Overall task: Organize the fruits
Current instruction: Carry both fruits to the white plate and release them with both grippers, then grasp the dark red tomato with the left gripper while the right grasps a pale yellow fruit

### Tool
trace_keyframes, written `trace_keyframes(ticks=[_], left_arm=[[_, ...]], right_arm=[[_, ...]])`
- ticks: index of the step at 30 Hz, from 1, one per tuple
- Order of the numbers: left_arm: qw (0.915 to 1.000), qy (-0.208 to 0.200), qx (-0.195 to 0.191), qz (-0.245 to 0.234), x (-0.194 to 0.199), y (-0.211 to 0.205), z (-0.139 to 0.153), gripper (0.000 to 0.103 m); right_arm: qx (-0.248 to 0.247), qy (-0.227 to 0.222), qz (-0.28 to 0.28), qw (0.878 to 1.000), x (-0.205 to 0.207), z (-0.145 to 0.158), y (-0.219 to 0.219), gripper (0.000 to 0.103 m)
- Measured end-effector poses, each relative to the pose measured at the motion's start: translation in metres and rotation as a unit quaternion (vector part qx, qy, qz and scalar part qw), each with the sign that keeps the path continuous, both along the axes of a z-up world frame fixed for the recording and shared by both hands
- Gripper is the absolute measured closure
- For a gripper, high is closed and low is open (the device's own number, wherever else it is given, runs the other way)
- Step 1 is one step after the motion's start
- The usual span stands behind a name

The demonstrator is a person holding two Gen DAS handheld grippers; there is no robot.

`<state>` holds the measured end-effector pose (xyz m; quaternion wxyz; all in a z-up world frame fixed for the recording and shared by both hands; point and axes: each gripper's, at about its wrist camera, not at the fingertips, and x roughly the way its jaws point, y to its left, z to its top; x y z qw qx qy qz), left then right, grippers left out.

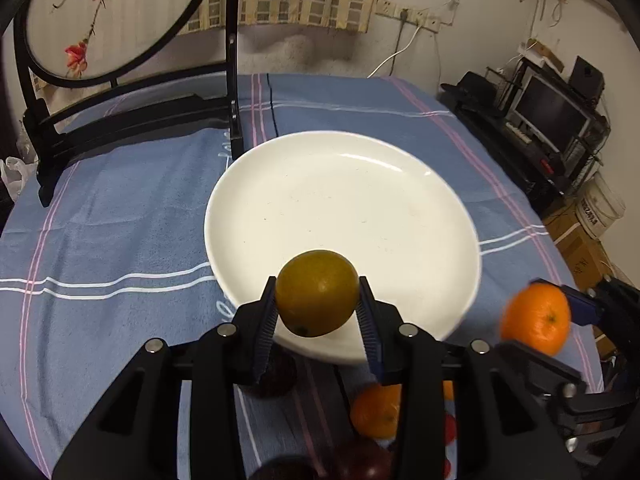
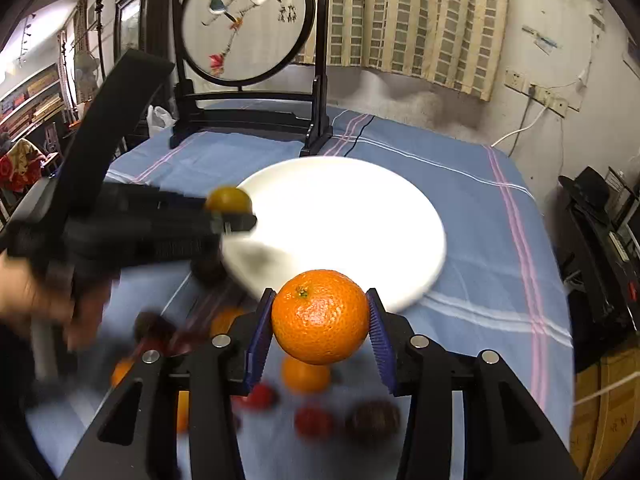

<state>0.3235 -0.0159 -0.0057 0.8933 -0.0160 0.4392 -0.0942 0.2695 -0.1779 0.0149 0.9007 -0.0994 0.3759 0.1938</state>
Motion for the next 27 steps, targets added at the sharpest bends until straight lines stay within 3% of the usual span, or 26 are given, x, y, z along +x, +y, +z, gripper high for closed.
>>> trace_keyframes(ticks=[4, 8, 10, 11, 14, 19, 21, 27], left_arm=[[0.9996, 0.026, 0.005, 0.005, 0.022, -0.002, -0.021, 0.066], [0.999, 0.044, 0.011, 0.003, 0.039, -0.005, -0.037, 0.065], [0.9988, 0.048, 0.009, 0.007, 0.042, -0.006, -0.039, 0.06], [0.9991, 0.042, 0.004, 0.008, 0.04, -0.004, -0.037, 0.059], [0.9998, 0.016, -0.001, 0.011, 0.026, 0.001, -0.021, 0.047], [0.9993, -0.027, -0.009, 0.024, -0.015, 0.021, 0.008, 0.033], [0.9989, -0.04, -0.009, 0.024, -0.036, 0.026, 0.015, 0.032], [0.9983, -0.052, -0.017, 0.019, -0.097, 0.031, 0.019, 0.023]], right_arm=[[-0.018, 0.045, -0.013, 0.999, 0.045, -0.03, 0.019, 0.057], [-0.026, 0.073, -0.02, 0.997, 0.061, -0.048, 0.023, 0.056], [-0.02, 0.081, -0.029, 0.996, 0.064, -0.05, 0.021, 0.041], [-0.015, 0.075, -0.036, 0.996, 0.062, -0.049, 0.018, 0.041], [0.008, 0.063, -0.039, 0.997, 0.048, -0.038, 0.007, 0.04], [0.044, 0.03, -0.062, 0.997, 0.008, -0.018, -0.024, 0.018], [0.054, 0.02, -0.075, 0.995, -0.013, -0.014, -0.037, 0.014], [0.086, 0.037, -0.105, 0.99, -0.066, -0.02, -0.065, 0.013]])
